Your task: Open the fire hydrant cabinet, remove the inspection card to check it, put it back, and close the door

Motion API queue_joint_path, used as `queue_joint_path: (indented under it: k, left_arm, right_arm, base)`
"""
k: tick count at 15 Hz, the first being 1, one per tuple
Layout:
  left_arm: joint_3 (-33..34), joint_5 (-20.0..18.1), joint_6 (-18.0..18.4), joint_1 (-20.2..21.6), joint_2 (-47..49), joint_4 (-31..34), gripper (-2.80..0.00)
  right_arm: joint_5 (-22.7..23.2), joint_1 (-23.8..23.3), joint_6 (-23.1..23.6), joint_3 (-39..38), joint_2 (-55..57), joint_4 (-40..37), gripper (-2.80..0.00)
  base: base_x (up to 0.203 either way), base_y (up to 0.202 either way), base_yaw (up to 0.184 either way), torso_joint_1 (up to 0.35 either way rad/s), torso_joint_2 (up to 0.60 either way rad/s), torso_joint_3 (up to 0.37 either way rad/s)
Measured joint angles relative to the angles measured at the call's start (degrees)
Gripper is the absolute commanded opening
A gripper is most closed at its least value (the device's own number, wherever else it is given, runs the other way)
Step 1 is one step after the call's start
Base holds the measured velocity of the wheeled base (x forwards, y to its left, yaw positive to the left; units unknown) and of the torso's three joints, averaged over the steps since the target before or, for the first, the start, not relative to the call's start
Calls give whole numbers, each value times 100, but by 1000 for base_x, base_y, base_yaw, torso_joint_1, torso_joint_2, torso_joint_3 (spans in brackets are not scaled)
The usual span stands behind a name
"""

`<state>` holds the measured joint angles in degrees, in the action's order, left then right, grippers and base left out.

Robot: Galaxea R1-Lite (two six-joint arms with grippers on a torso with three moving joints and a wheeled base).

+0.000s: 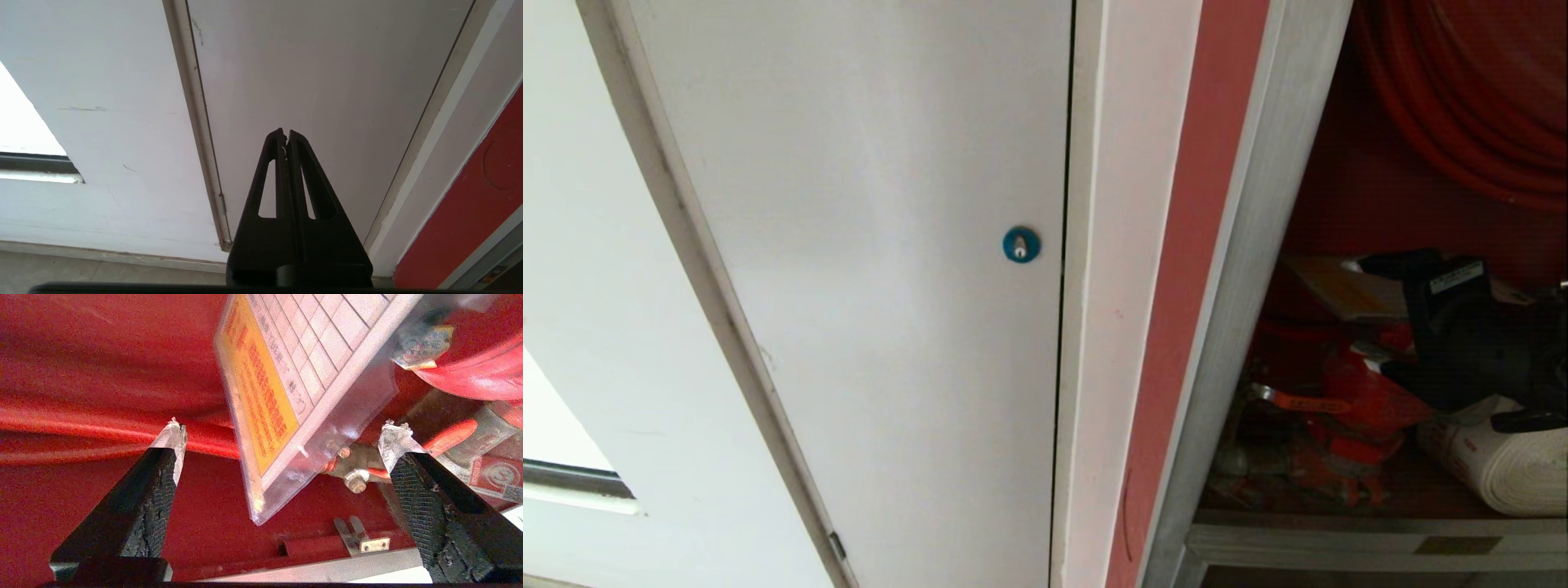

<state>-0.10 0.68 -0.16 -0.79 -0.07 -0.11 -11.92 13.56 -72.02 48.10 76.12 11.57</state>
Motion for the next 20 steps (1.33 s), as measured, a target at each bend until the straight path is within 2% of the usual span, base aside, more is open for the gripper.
queue_joint_path:
  k: [8, 9, 20]
  left_arm:
    - [0, -2, 0, 0, 0, 0, -280]
    - [0, -1, 0, 0, 0, 0, -280]
    - [0, -1, 0, 0, 0, 1, -280]
  right_arm:
    - [-1, -22, 6, 176, 151, -5, 0]
    - [-2, -22, 8, 187, 172, -5, -280]
    - [-6, -30, 24, 195, 178, -16, -280]
  base:
    - [0, 0, 0, 0, 0, 0]
    - [0, 0, 0, 0, 0, 0]
    - [0, 0, 0, 0, 0, 0]
